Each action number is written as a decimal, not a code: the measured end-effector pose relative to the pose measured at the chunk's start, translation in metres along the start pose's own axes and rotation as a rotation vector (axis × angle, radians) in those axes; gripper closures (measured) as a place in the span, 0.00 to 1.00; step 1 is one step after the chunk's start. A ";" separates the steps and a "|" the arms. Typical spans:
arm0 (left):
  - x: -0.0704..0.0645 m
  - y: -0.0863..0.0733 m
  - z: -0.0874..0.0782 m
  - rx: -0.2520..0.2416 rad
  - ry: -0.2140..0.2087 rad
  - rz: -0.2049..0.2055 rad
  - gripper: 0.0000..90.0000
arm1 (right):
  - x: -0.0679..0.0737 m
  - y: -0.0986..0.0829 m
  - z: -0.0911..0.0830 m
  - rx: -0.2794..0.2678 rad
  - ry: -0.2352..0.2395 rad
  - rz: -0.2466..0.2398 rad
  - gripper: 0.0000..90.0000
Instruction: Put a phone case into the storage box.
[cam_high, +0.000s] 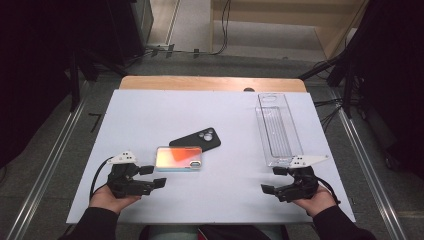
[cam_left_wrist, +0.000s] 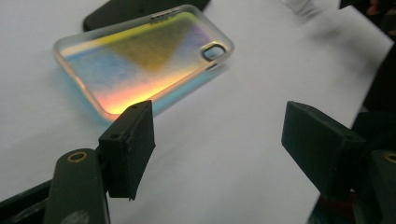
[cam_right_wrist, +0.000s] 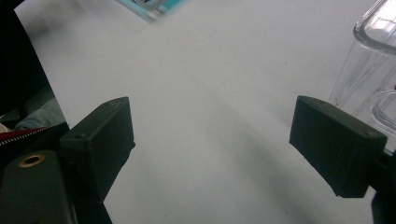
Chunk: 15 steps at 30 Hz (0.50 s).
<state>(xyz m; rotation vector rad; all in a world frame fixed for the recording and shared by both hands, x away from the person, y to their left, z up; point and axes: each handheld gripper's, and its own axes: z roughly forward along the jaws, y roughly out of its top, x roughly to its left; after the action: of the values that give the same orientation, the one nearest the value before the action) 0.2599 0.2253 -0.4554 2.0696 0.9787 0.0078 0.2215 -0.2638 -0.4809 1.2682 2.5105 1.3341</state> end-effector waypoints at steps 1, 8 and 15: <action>0.001 0.003 0.001 -0.006 -0.007 -0.015 0.29 | 0.000 0.000 0.000 0.000 -0.001 -0.001 0.13; 0.008 0.017 0.003 -0.013 0.010 -0.032 0.29 | 0.000 0.000 -0.001 0.002 -0.003 -0.001 0.13; 0.017 0.033 0.005 -0.024 0.038 -0.039 0.29 | 0.000 0.000 -0.001 0.004 -0.006 -0.006 0.14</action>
<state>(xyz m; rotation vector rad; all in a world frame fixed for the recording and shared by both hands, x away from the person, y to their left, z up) 0.2944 0.2213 -0.4419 2.0342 1.0373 0.0383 0.2205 -0.2646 -0.4803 1.2628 2.5119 1.3228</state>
